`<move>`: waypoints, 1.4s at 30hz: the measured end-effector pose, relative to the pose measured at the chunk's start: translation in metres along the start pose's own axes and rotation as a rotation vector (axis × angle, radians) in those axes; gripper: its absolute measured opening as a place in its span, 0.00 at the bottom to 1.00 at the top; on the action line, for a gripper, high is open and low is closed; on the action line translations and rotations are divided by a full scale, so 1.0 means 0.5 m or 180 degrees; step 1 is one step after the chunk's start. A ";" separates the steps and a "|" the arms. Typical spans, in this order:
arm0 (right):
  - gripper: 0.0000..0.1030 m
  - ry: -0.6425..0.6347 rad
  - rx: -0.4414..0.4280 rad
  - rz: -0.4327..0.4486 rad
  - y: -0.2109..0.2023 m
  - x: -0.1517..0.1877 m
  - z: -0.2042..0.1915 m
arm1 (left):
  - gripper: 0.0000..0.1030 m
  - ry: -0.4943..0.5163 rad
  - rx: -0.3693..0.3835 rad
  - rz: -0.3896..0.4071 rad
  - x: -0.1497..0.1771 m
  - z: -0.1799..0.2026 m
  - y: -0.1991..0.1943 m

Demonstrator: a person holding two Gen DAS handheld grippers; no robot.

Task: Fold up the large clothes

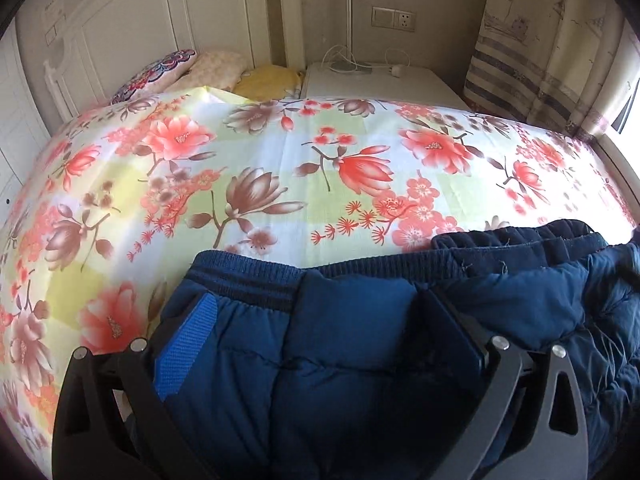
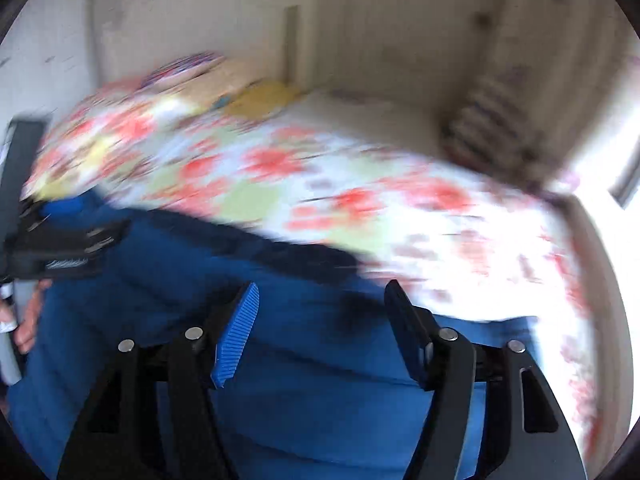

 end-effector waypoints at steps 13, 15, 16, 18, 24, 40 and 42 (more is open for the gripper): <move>0.88 0.0568 0.0199 -0.0356 0.061 0.122 0.144 | 0.98 0.0043 -0.0057 0.0062 0.005 0.011 -0.006; 0.88 0.0608 0.0161 -0.0350 0.061 0.126 0.150 | 0.98 0.0031 -0.0063 0.0034 0.005 0.012 -0.007; 0.89 0.0622 0.0146 -0.0347 0.061 0.128 0.152 | 0.98 0.0010 -0.0121 0.0001 0.002 0.014 -0.014; 0.89 0.0615 0.0153 -0.0357 0.066 0.126 0.149 | 0.97 -0.0116 -0.0064 0.0078 0.000 0.033 -0.060; 0.89 0.0603 0.0161 -0.0358 0.069 0.127 0.149 | 0.98 0.0922 0.0197 0.0452 0.085 0.254 -0.126; 0.90 0.0686 0.0108 -0.0327 0.070 0.133 0.153 | 0.98 -0.0527 0.0222 -0.0174 0.030 -0.070 -0.041; 0.91 0.0698 0.0100 -0.0327 0.071 0.134 0.154 | 0.98 -0.0742 0.0457 -0.0220 0.035 -0.097 -0.033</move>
Point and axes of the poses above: each gripper's, at about its wrist camera, not at the fingertips, and y roughly the way its jaws point, z to its right, x to its underside, the point moved 3 cm from there along y, roughly the way its jaws point, and after that the axes turned 15 degrees about -y, right-handed, at the moved point
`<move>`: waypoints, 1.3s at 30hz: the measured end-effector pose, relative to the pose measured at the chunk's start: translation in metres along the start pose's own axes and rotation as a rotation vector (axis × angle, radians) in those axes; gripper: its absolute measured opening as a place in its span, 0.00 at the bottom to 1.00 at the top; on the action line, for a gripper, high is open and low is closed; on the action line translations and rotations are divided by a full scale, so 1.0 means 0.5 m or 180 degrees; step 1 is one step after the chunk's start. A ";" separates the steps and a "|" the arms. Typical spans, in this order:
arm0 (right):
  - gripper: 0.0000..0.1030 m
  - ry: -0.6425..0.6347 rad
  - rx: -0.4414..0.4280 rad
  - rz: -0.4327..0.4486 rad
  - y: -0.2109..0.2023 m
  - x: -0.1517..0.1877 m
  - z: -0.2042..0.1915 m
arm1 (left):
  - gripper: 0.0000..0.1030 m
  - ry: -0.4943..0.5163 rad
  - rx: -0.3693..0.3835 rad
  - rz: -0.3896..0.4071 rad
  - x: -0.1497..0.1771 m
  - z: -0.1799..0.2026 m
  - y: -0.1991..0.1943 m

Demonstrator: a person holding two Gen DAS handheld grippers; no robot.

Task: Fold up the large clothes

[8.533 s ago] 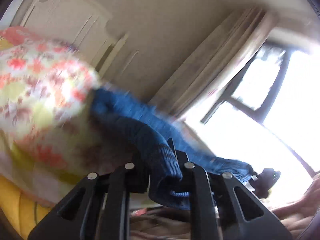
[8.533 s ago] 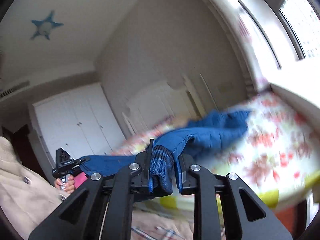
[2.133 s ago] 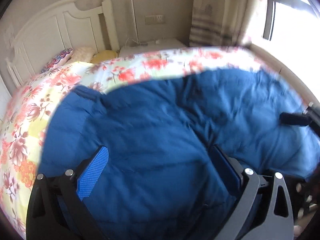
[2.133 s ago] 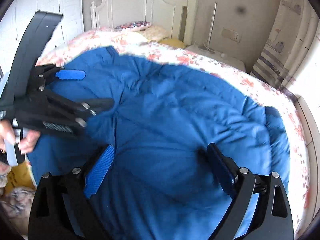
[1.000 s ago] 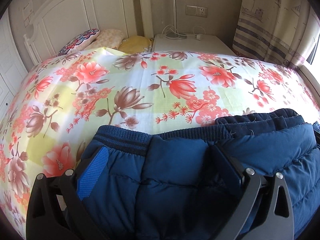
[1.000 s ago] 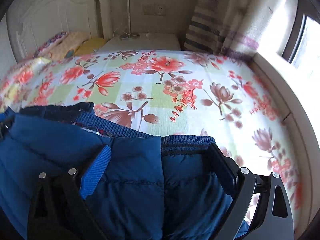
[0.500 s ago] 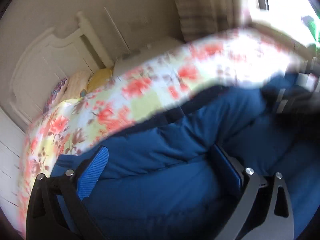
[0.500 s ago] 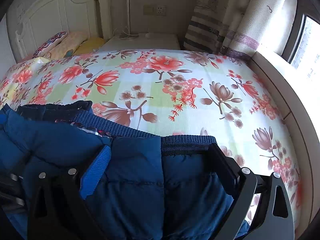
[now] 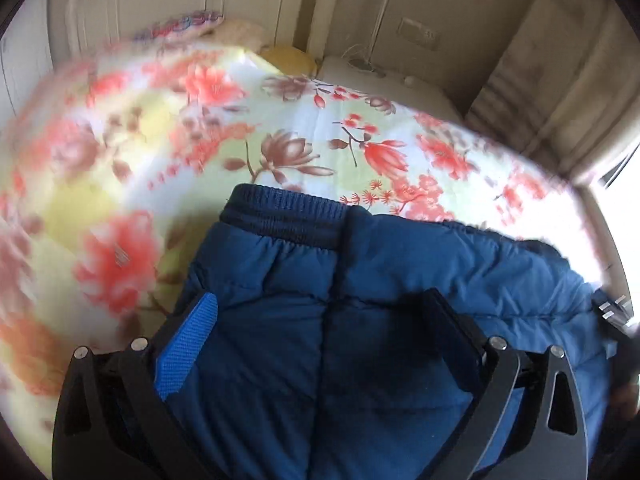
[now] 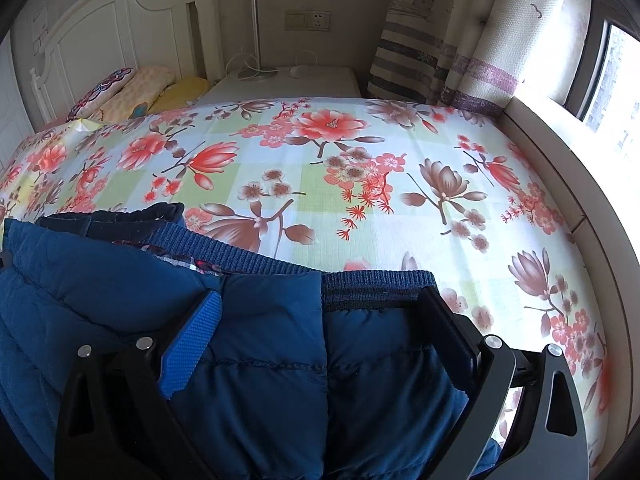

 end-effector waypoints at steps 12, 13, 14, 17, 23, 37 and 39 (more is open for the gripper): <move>0.93 -0.0375 -0.0456 0.0560 -0.222 0.038 -0.144 | 0.98 0.0154 -0.0213 0.0110 0.005 0.017 0.011; 0.93 -0.0515 -0.0531 0.0570 -0.234 0.051 -0.178 | 0.98 0.0158 -0.0218 0.0113 0.005 0.017 0.011; 0.95 -0.0694 -0.0601 0.0564 -0.241 0.064 -0.213 | 0.98 0.0153 -0.0210 0.0113 0.004 0.016 0.010; 0.95 -0.1180 -0.0497 0.0417 -0.211 0.121 -0.297 | 0.98 0.0115 -0.0166 0.0112 0.005 0.014 0.006; 0.95 -0.0772 -0.0639 0.0440 -0.225 0.148 -0.225 | 0.97 0.0047 -0.0177 0.0249 0.013 0.008 -0.046; 0.96 -0.0911 -0.0551 0.0627 -0.253 0.210 -0.255 | 0.98 0.1337 0.0051 0.0597 0.312 0.143 -0.130; 0.96 -0.0889 -0.0590 0.0579 -0.248 0.211 -0.253 | 0.98 0.1285 0.0129 0.0494 0.304 0.138 -0.125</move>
Point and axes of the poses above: each gripper's, at about its wrist camera, not at the fingertips, and y roughly the way its jaws point, z to its right, x to its underside, the point moved 3 cm from there along y, roughly the way its jaws point, and after that the axes turned 15 degrees about -y, right-handed, at the moved point
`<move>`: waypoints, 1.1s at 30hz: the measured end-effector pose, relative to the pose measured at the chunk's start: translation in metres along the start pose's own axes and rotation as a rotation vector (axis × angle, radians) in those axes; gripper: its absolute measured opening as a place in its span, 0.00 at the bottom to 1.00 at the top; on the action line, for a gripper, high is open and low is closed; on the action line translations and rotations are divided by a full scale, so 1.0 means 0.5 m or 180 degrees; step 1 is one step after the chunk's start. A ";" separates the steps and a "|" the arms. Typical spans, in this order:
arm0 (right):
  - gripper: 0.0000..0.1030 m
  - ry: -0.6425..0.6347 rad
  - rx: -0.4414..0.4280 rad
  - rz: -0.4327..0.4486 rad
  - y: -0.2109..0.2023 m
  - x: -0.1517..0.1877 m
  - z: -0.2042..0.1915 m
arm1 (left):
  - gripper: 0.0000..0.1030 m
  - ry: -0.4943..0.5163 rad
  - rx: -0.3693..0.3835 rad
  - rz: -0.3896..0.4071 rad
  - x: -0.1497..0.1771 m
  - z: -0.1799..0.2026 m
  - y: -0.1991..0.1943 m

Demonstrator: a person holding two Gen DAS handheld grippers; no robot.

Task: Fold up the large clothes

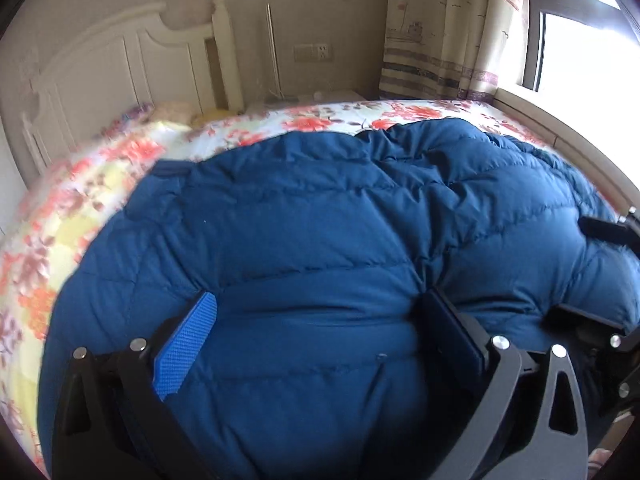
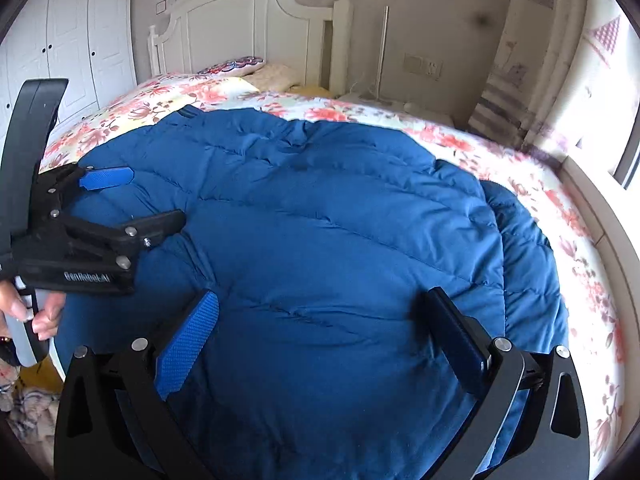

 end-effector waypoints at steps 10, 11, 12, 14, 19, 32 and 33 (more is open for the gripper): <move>0.95 -0.0137 0.0044 0.0065 -0.056 -0.022 -0.025 | 0.98 -0.0215 0.0121 0.0088 0.009 -0.026 -0.106; 0.95 -0.0216 0.0021 0.0142 -0.068 -0.024 -0.038 | 0.98 -0.0187 0.0059 0.0149 0.013 -0.032 -0.120; 0.95 -0.0277 -0.0007 0.0188 -0.076 -0.025 -0.052 | 0.98 -0.0159 -0.0001 0.0172 0.019 -0.039 -0.127; 0.95 -0.0446 -0.0096 0.0115 -0.059 -0.013 -0.089 | 0.98 -0.0099 -0.0293 0.0011 0.051 -0.069 -0.104; 0.96 -0.0421 -0.0090 0.0070 -0.034 0.012 -0.096 | 0.98 0.0020 -0.0317 0.0062 0.078 -0.092 -0.107; 0.95 0.0288 -0.0052 0.0221 -0.087 0.145 0.043 | 0.98 -0.0183 -0.0459 0.0139 0.100 -0.171 -0.127; 0.96 0.0275 -0.0023 0.0190 -0.085 0.142 0.039 | 0.98 -0.0176 -0.0466 0.0136 0.100 -0.172 -0.125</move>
Point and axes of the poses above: each gripper's, at about its wrist camera, not at the fingertips, and y roughly the way its jaws point, z to its right, x to its underside, the point moved 3 cm from there along y, roughly the way its jaws point, and after that the axes turned 15 degrees about -y, right-handed, at the moved point
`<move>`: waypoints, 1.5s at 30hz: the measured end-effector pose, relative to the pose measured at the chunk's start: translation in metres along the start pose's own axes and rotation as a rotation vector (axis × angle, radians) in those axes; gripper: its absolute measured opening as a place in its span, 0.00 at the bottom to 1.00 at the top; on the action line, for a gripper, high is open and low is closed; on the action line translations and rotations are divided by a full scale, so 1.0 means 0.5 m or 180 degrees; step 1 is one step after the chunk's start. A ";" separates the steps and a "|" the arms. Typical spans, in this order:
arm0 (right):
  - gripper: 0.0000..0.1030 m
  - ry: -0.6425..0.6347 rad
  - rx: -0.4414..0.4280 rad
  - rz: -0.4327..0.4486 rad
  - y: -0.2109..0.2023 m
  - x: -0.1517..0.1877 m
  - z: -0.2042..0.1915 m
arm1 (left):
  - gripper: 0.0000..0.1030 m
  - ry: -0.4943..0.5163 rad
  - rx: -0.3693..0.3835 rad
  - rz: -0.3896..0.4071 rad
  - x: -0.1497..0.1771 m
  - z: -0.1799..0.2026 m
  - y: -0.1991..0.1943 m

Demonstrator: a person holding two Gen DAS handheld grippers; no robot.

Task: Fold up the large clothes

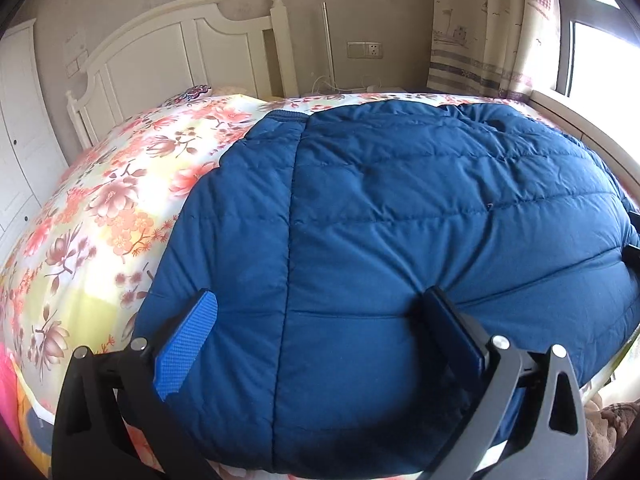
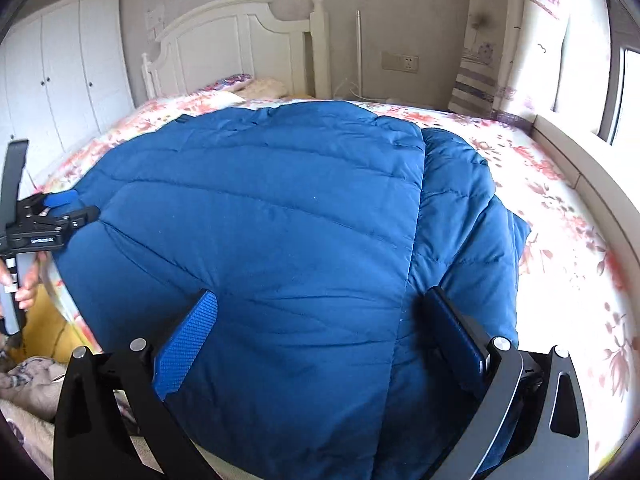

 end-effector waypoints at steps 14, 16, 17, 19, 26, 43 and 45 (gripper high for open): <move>0.95 0.0431 -0.0015 -0.0044 -0.016 0.033 0.091 | 0.98 -0.0014 0.0050 0.0013 0.005 -0.006 0.001; 0.95 0.0447 0.0042 -0.0044 -0.038 0.031 0.093 | 0.98 -0.0019 0.0045 0.0002 0.005 -0.006 0.001; 0.95 0.0505 0.0021 0.0005 -0.052 0.032 0.097 | 0.98 -0.0019 0.0040 -0.0001 0.005 -0.004 0.000; 0.95 0.0731 -0.0254 0.0295 -0.105 0.046 0.110 | 0.98 -0.0025 0.0043 -0.0003 0.006 -0.004 -0.001; 0.95 0.1391 -0.0949 0.0447 -0.189 0.154 0.081 | 0.98 -0.0046 0.0022 0.0026 0.007 -0.003 -0.002; 0.85 0.2315 -0.0412 0.0608 0.005 0.047 0.117 | 0.98 -0.0017 0.0083 0.0065 0.020 0.003 -0.009; 0.51 0.2541 -0.0477 0.0899 0.004 0.059 0.137 | 0.98 -0.0022 0.0072 0.0045 0.020 0.006 -0.015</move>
Point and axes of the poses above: each gripper's, at about its wrist camera, not at the fingertips, and y roughly the way its jaws point, z to its right, x to its underside, the point moved 3 cm from there along y, roughly the way its jaws point, and after that the axes turned 15 degrees about -y, right-handed, at the moved point
